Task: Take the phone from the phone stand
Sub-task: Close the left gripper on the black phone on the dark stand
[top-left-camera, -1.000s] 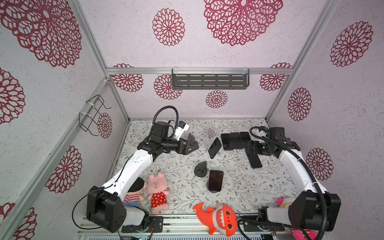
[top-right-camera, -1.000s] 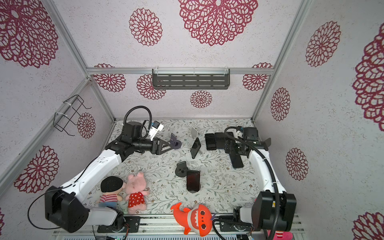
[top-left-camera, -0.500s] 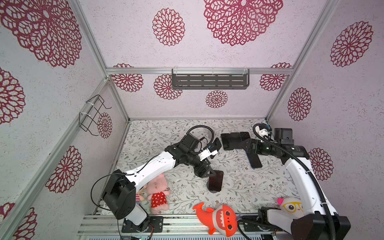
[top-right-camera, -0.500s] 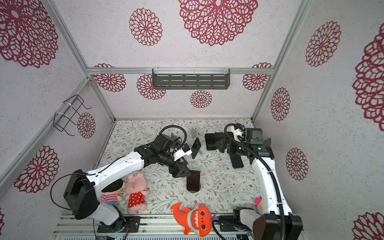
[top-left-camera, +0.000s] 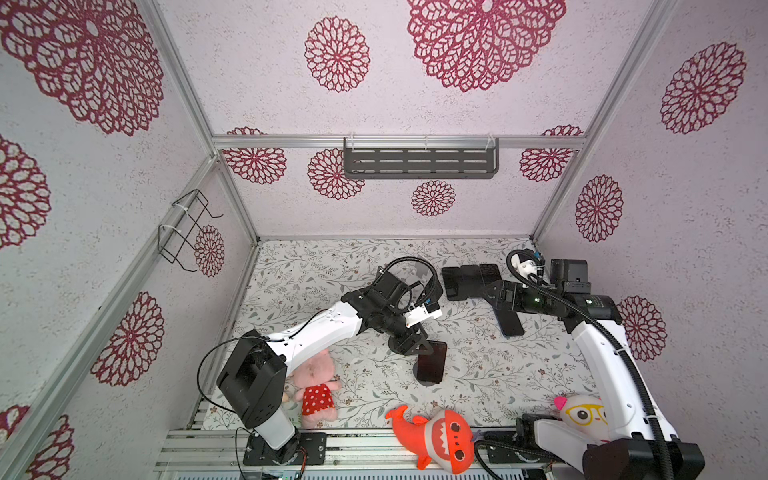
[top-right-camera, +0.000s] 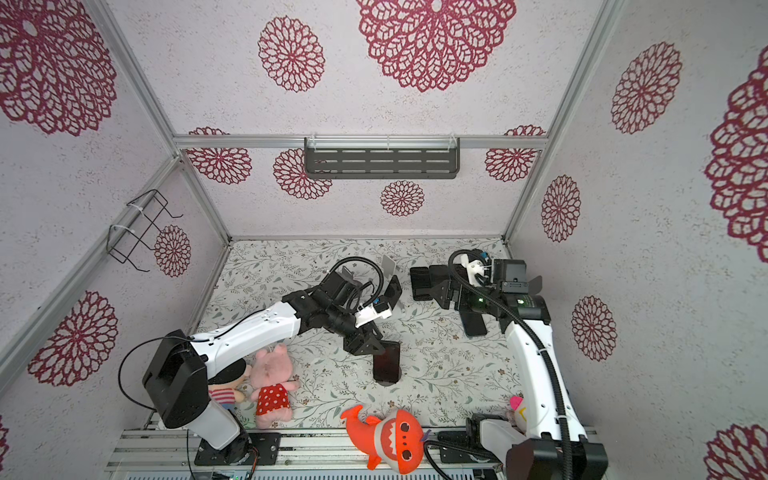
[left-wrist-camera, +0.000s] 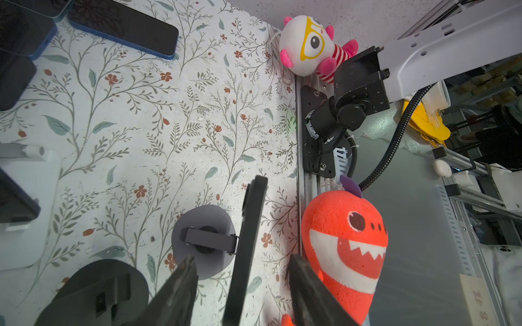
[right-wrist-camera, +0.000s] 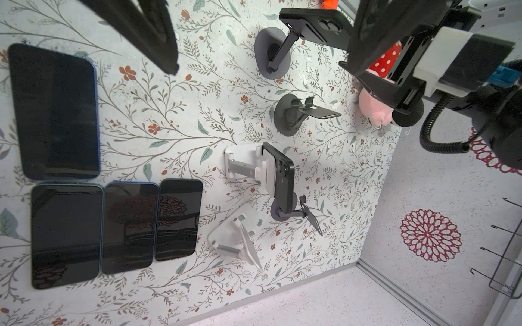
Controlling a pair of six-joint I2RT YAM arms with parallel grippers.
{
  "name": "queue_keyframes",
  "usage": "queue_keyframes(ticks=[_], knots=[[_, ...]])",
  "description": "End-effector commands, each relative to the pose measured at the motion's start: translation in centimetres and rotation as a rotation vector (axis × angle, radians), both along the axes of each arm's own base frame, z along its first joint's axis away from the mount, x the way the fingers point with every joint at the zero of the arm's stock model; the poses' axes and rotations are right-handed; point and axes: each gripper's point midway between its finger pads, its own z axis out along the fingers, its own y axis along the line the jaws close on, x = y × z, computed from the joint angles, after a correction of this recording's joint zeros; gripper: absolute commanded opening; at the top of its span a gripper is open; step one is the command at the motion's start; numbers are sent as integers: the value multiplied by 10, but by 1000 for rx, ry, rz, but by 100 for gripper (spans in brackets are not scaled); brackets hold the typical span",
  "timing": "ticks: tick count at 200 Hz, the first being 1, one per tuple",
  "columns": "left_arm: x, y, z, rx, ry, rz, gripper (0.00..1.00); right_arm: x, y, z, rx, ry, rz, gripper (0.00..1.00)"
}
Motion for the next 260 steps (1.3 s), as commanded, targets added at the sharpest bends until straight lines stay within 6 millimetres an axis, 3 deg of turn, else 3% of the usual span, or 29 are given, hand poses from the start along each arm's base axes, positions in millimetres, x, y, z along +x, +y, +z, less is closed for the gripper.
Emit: queue_keyframes(ticks=[1, 115, 176, 216, 260], knots=[[-6, -8, -7, -20, -10, -52, 49, -2, -3, 8, -26, -36, -4, 94], [-7, -6, -14, 10, -8, -74, 15, -2, -9, -8, -59, 6, -28, 91], [-6, -12, -4, -10, -1, -82, 7, 0, -10, -15, -55, 23, -45, 92], [-7, -11, 15, -37, -24, -87, 0, 2, -9, -11, -45, 5, -44, 92], [5, -15, 57, -131, -34, -29, 0, 9, -10, 6, -48, -43, -46, 90]])
